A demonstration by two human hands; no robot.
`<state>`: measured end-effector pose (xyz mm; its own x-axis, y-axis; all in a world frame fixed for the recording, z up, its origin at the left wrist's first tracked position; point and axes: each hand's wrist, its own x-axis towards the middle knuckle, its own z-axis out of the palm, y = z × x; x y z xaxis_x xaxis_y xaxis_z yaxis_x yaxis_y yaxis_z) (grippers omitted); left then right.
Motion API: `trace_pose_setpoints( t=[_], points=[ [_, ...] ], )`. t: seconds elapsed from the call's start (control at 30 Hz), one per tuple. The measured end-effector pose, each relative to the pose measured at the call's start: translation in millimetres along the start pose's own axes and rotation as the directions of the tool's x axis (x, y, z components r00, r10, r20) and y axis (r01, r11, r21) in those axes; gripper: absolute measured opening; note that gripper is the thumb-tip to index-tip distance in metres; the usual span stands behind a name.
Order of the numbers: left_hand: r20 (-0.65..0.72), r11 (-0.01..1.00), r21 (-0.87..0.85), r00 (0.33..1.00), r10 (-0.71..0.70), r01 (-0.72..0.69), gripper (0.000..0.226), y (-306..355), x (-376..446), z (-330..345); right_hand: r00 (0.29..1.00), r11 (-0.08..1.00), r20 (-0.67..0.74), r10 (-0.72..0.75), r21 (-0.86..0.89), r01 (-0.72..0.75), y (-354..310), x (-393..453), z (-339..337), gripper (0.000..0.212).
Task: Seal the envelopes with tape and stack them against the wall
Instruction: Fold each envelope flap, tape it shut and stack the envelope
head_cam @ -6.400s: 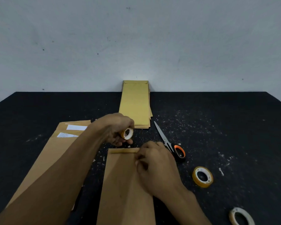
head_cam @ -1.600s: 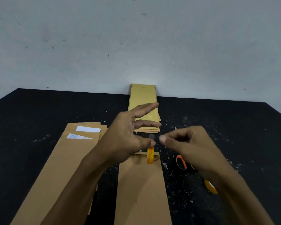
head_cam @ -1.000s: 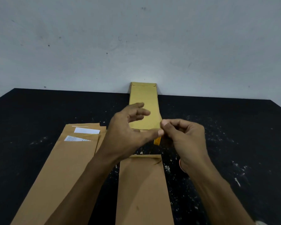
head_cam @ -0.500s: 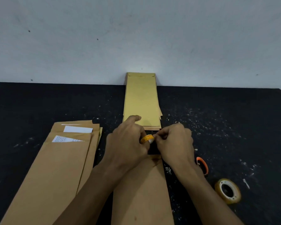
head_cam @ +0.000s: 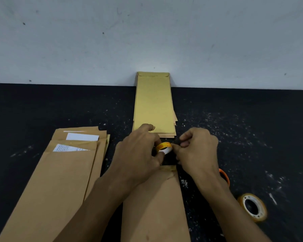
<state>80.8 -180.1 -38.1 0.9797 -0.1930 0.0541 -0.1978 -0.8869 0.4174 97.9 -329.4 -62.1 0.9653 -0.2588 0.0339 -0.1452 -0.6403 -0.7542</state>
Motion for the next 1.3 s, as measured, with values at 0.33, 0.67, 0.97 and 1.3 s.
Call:
trace_pose_setpoints(
  t=[0.33, 0.67, 0.97, 1.3],
  points=[
    [-0.155, 0.38, -0.918, 0.984, -0.085, -0.112, 0.048, -3, -1, -43, 0.993, 0.894, 0.071, -0.095, 0.444, 0.054, -21, -8, -24, 0.006],
    [-0.1, 0.146, -0.984, 0.995, -0.009, -0.098, 0.057, 2, 0, -34, 0.985, 0.688, 0.174, 0.008, 0.714, -0.132, -42, -21, -31, 0.01],
    [-0.076, 0.188, -0.979, 0.996, 0.046, -0.083, 0.057, 6, 1, -29, 0.979, 0.636, 0.179, 0.093, 0.746, -0.197, -44, -18, -34, 0.018],
    [-0.127, 0.529, -0.834, 0.987, 0.094, -0.158, 0.048, 7, -8, -32, 0.954, 0.398, 0.285, -0.097, 0.889, -0.225, -54, -19, -49, 0.012]
  ],
)
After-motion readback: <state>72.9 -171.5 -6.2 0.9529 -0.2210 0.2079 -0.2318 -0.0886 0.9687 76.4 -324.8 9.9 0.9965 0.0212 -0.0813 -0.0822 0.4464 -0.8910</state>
